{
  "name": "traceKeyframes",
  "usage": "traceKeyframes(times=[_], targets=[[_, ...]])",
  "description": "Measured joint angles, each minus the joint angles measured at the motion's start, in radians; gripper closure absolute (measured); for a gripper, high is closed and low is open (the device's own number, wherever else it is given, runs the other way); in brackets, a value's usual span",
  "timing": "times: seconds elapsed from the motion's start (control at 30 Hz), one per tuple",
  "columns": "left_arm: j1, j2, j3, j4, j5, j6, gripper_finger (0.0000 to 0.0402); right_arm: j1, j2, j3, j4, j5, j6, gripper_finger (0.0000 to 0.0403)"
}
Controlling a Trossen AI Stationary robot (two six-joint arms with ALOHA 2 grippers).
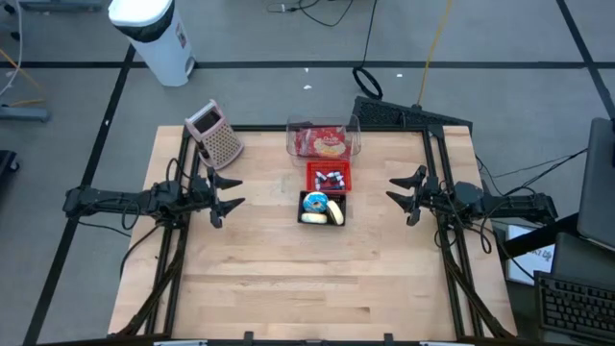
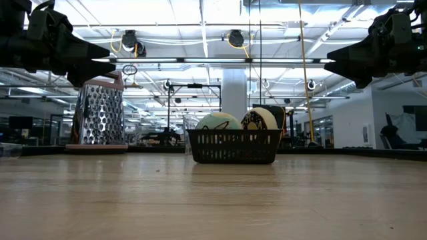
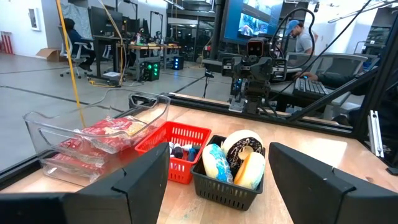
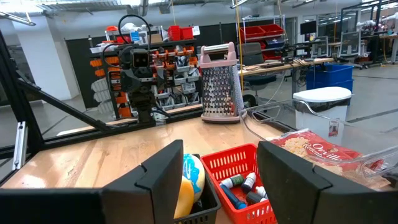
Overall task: Pick & Place Food Item
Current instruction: Return to Home Position
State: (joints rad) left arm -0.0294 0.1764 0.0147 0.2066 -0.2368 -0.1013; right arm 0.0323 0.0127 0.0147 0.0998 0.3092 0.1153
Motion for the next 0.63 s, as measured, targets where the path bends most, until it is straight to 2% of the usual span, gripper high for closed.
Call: traceKeyframes(times=[0.63], targets=[[0.0, 0.0, 0.0, 0.0, 0.0, 0.0, 0.0128, 0.0, 0.0, 0.0, 0.0, 0.0, 0.0, 0.0211]])
